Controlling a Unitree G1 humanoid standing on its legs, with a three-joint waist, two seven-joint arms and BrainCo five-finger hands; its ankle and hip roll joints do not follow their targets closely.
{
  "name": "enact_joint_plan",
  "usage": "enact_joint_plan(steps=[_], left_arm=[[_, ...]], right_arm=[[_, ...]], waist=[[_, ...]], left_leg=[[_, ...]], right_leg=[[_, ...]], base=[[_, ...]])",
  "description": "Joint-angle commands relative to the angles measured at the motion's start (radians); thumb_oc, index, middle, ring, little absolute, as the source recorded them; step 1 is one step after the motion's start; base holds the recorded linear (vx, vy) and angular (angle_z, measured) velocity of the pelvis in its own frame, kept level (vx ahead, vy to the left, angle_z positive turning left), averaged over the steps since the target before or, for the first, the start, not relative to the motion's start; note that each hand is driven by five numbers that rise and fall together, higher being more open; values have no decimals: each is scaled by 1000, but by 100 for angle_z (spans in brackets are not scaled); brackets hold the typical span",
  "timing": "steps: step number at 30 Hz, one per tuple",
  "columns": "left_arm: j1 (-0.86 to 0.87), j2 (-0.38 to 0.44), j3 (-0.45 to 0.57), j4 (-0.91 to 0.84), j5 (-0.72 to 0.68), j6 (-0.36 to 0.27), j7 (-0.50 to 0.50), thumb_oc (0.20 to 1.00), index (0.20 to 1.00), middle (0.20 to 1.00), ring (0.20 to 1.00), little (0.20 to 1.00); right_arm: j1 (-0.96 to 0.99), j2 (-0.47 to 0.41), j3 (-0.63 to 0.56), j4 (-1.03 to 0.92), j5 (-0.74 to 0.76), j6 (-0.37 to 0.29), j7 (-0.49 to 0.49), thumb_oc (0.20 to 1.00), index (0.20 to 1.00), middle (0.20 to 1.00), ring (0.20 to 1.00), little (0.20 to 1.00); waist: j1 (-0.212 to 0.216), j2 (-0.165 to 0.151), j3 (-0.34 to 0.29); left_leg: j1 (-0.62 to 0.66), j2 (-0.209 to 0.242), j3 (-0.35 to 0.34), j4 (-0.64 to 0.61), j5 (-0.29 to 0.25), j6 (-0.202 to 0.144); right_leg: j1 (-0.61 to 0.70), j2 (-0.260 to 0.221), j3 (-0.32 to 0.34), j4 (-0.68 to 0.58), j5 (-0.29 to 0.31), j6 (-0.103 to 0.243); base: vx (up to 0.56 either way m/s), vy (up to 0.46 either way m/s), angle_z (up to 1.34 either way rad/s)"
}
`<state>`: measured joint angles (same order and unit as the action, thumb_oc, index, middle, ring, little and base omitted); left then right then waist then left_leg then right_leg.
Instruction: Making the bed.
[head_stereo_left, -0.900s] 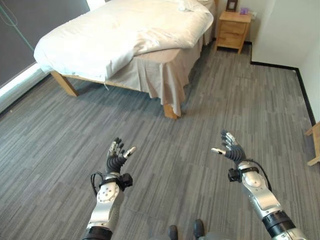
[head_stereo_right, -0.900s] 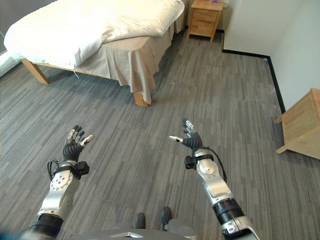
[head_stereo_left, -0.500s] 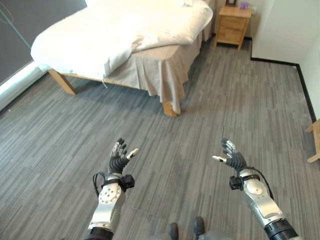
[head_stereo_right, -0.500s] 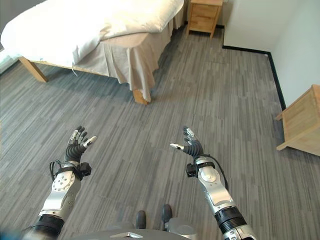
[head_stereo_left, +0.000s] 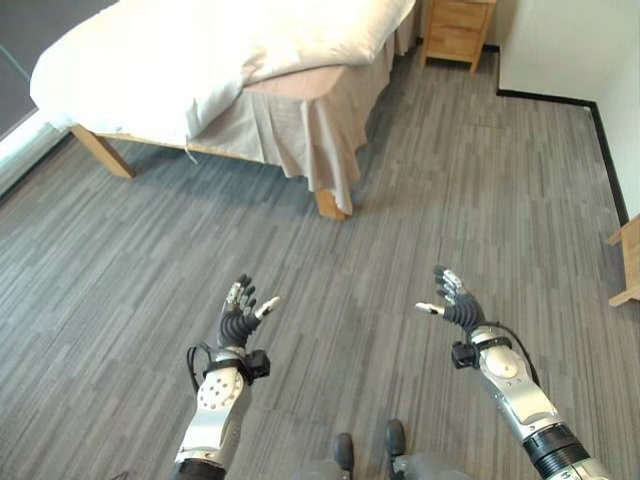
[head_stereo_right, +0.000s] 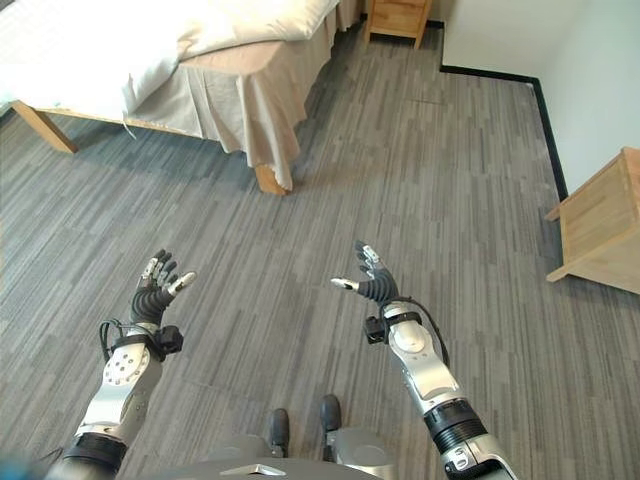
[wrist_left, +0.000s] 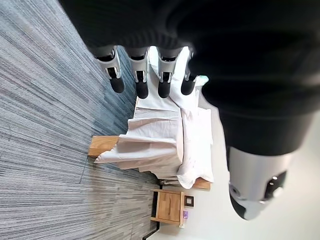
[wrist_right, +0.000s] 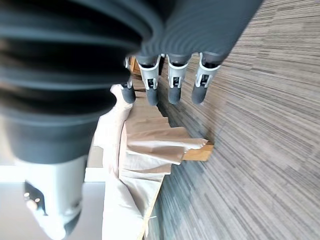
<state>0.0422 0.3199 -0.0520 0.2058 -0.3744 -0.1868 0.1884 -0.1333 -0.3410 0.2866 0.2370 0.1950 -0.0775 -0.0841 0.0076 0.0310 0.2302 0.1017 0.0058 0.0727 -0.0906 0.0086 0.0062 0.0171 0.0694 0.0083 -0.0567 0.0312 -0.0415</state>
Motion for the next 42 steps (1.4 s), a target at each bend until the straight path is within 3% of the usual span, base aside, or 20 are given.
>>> enact_joint_plan(steps=[1,10,12,13,14,16,17,18,22,25,27,33,34,35,36,37,39,40,41,42], left_arm=[[-9,20,18,-34,-8,-43,-10,1000,1000,1000,1000,1000],[27,7,20,-42,-24,-28,-22,1000,1000,1000,1000,1000],[30,10,24,-48,-34,-31,-22,1000,1000,1000,1000,1000],[29,10,24,-48,-34,-31,-22,1000,1000,1000,1000,1000],[26,10,23,-53,-39,-33,-17,1000,1000,1000,1000,1000],[32,-1,19,-54,-55,-31,-15,1000,1000,1000,1000,1000],[32,-1,19,-54,-55,-31,-15,1000,1000,1000,1000,1000],[41,-11,15,-56,-60,-27,-17,1000,1000,1000,1000,1000],[62,-19,8,-55,-56,-15,-31,1000,1000,1000,1000,1000],[72,-20,2,-53,-58,-8,-42,1000,1000,1000,1000,1000],[78,-24,3,-53,-54,-5,-42,1000,1000,1000,1000,1000],[112,-30,16,-66,-34,-1,-51,1000,1000,1000,1000,1000],[122,-25,20,-61,-31,1,-48,1000,1000,1000,1000,1000],[122,-25,20,-61,-31,1,-48,1000,1000,1000,1000,1000],[124,-16,16,-56,-28,5,-57,1000,1000,1000,1000,1000],[123,-8,13,-54,-25,10,-58,1000,1000,1000,1000,1000],[102,16,4,-49,-26,16,-58,1000,1000,1000,1000,1000],[96,34,-3,-55,-27,16,-64,1000,1000,1000,1000,1000],[93,59,-10,-61,-14,18,-75,1000,1000,1000,1000,1000],[74,70,-19,-59,4,19,-72,1000,1000,1000,1000,1000]], right_arm=[[-3,-7,37,-86,-35,-57,2,1000,1000,1000,1000,1000],[40,-13,10,-91,-30,-47,4,1000,1000,1000,1000,1000],[42,-7,13,-100,-24,-51,3,1000,1000,1000,1000,1000],[41,-6,12,-100,-24,-51,3,1000,1000,1000,1000,1000],[43,-8,18,-108,-20,-55,-4,1000,1000,1000,1000,1000],[43,-15,21,-108,-29,-52,-9,1000,1000,1000,1000,1000],[43,-15,21,-108,-30,-52,-9,1000,1000,1000,1000,1000],[44,-16,23,-102,-30,-47,-13,1000,1000,1000,1000,1000],[52,-17,18,-79,-23,-36,-11,1000,1000,1000,1000,1000],[70,-17,13,-59,-31,-27,-12,1000,1000,1000,1000,1000],[76,-16,9,-54,-39,-24,-12,1000,1000,1000,1000,1000],[91,-7,16,-40,-65,-9,14,1000,1000,1000,1000,1000],[99,11,28,-32,-87,-9,21,1000,1000,1000,1000,1000],[99,11,28,-32,-87,-9,21,1000,1000,1000,1000,1000],[106,23,36,-24,-104,-12,28,1000,1000,1000,1000,1000],[105,29,45,-21,-115,-16,31,1000,1000,1000,1000,1000],[84,27,62,-18,-137,-19,40,1000,1000,1000,1000,1000],[68,22,75,-25,-131,-23,52,1000,1000,1000,1000,1000],[55,23,94,-42,-154,-22,57,1000,1000,1000,1000,1000],[49,25,101,-37,-170,-32,50,1000,1000,1000,1000,1000]], waist=[[21,-62,-30],[14,-47,-46],[27,-60,-11],[25,-60,-13],[52,-74,25],[77,-85,48],[74,-83,45],[95,-90,57],[127,-81,52],[152,-50,35],[159,-34,25],[174,-27,1],[173,-51,-17],[174,-51,-18],[176,-84,-33],[186,-96,-35],[173,-98,-15],[152,-80,2],[123,-33,15],[113,-1,24]], left_leg=[[28,36,7,16,-43,-57],[55,58,6,9,-45,-72],[-32,61,-13,177,-32,-90],[-45,62,-16,194,-39,-91],[-143,53,-60,346,22,-106],[-258,22,-116,491,75,-104],[-269,22,-120,503,71,-104],[-338,-13,-122,530,60,-87],[-430,-31,-33,423,35,-57],[-434,-10,77,225,136,-64],[-437,7,125,130,163,-67],[-420,30,128,28,218,-63],[-398,19,112,11,244,-54],[-399,21,113,11,244,-54],[-370,0,110,14,222,-38],[-346,-2,111,14,209,-28],[-279,-2,105,10,171,-14],[-241,14,91,3,151,-7],[-181,49,70,3,108,6],[-168,80,70,3,101,8]], right_leg=[[58,-93,4,-31,-19,113],[87,-83,-15,-31,-48,101],[91,-90,-13,-31,-52,86],[87,-89,-15,-31,-51,86],[92,-94,-12,-31,-42,74],[100,-101,-17,-31,-44,63],[97,-99,-20,-31,-45,63],[109,-105,-12,-31,-50,62],[136,-95,18,-31,-87,64],[180,-56,55,-31,-125,60],[213,-45,76,-31,-149,60],[317,-67,139,-31,-211,76],[330,-106,143,-31,-204,97],[329,-105,145,-31,-204,97],[333,-151,133,-1,-158,135],[305,-162,137,88,-97,165],[185,-167,122,343,79,241],[90,-138,124,519,169,255],[-29,-147,60,765,156,253],[-86,-168,27,865,156,238]], base=[[0,0,0],[59,-25,1],[-60,-80,3],[-130,-119,1],[-96,-121,2],[-47,-107,0],[51,-52,-11],[98,-19,-16],[190,36,-9],[316,81,-20],[369,101,-35],[437,156,-39],[332,162,-13],[646,263,-39],[437,127,-53],[551,159,-56],[320,134,-32],[442,272,-20],[430,287,1],[444,280,17]])
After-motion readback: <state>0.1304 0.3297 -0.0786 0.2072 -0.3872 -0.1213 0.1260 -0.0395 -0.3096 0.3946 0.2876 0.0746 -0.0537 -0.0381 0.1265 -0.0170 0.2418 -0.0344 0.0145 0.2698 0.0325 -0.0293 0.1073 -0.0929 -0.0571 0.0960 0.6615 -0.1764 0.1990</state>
